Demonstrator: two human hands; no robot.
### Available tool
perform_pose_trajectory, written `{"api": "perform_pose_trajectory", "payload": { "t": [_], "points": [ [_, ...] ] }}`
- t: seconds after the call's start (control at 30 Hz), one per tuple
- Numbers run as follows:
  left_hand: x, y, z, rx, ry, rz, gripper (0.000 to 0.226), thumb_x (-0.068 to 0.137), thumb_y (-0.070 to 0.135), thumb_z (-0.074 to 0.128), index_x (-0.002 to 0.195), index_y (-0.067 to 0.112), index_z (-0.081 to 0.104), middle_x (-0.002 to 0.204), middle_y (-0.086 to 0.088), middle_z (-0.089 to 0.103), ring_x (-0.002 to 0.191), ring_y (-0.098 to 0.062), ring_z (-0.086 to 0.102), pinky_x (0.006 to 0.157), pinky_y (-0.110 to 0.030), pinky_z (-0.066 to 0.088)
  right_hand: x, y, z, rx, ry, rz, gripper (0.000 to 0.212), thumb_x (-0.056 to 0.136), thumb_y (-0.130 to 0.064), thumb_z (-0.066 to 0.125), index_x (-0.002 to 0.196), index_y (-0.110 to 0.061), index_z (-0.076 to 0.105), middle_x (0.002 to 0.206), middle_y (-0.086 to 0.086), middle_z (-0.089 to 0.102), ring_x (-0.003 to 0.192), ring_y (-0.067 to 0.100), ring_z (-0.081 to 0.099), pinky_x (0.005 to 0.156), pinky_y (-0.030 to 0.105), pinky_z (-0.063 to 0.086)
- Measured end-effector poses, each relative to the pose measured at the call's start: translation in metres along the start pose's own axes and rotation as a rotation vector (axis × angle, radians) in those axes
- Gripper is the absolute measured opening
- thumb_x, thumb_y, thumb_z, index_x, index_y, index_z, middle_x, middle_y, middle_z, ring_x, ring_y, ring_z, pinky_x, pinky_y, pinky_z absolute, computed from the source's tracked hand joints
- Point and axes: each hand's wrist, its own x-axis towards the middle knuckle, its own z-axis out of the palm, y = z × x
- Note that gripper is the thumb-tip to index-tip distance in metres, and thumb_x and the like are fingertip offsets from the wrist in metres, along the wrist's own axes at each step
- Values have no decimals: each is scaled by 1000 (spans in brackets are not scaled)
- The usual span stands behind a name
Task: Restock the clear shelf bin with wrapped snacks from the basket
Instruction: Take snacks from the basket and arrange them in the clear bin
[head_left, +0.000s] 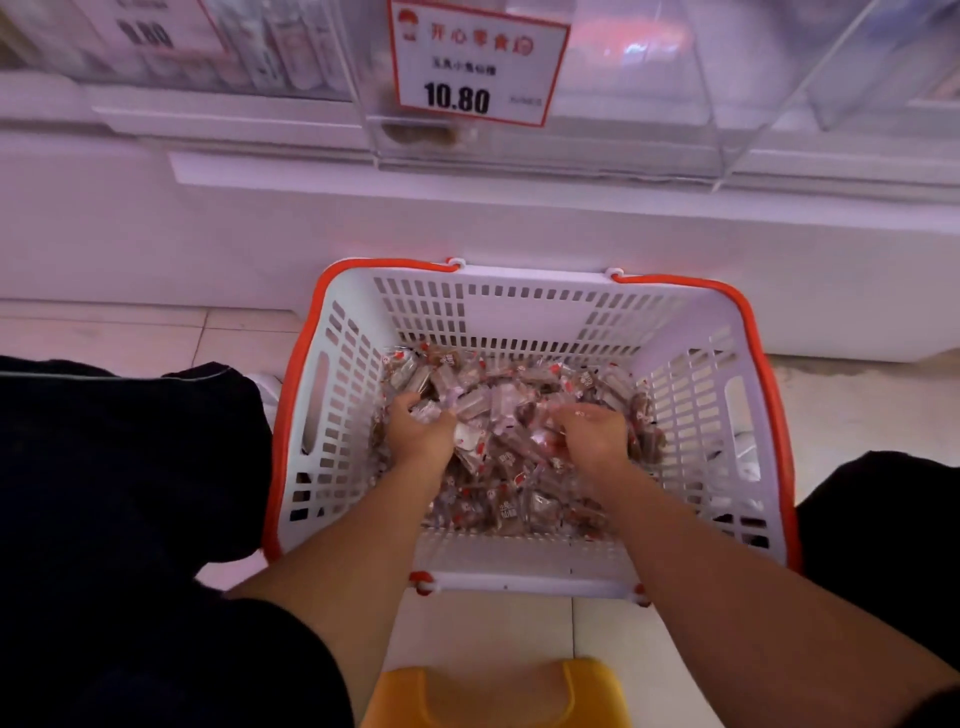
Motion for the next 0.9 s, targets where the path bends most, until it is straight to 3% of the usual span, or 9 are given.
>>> {"api": "perform_pose_trajectory", "payload": {
  "t": [0.03,0.1,0.17,0.27,0.4,0.57,0.7,0.8,0.9],
  "points": [
    [-3,4,-3,17,0,28,46,87,22,75,129,21,54,137,-10,54,108,-27,60,86,-28,54,-1,-5,-3,41,-34,65,15,88,-6,69,75,-2,73,64,16,65,46,20,54,45,27,46],
    [-7,13,-9,97,-12,147,41,89,19,72,127,22,55,133,-6,58,81,-9,57,56,-4,45,-3,-17,-8,48,-160,132,8,90,-8,69,95,-3,73,73,13,67,52,16,55,44,24,45],
    [-10,26,-13,150,-68,275,35,90,15,72,120,23,55,125,-2,58,69,3,45,41,-2,38,-8,-29,-13,7,-304,147,18,91,-7,68,109,-8,69,78,8,68,59,13,57,47,22,44],
    [-20,57,-20,143,-208,345,29,89,24,74,111,28,55,118,3,55,78,-4,53,57,-7,45,-20,-61,-24,-131,-463,98,21,88,-12,72,107,-20,72,90,2,75,74,12,63,55,24,44],
    [-41,128,-37,204,-503,345,9,99,22,59,106,25,61,116,-6,63,83,-21,63,76,-43,60,-49,-140,-44,-403,-603,-43,30,85,-6,73,115,-12,69,92,5,75,77,12,68,65,24,50],
    [-88,211,-76,344,-728,472,7,100,15,57,95,14,61,79,-4,59,57,-11,54,53,-25,46,-114,-233,-74,-507,-806,-85,32,85,4,67,117,7,64,103,15,69,89,19,70,76,28,60],
    [-131,232,-103,188,-639,619,14,95,20,65,108,20,62,80,-1,69,63,-8,66,59,-22,52,-166,-254,-87,-208,-854,-121,33,78,-11,72,110,-6,66,100,13,67,83,20,71,71,29,60],
    [-151,235,-103,-16,-506,730,7,97,28,61,100,29,68,75,12,68,69,-5,63,72,-26,52,-188,-246,-79,17,-863,-148,44,81,-16,69,123,-2,61,109,14,64,86,17,66,77,32,59],
    [-163,245,-88,-191,-434,697,18,105,23,46,98,22,64,87,-9,69,81,-20,60,75,-42,53,-201,-249,-64,170,-815,-189,51,86,-17,65,131,4,54,114,19,65,93,22,65,84,37,59]
  ]
}}
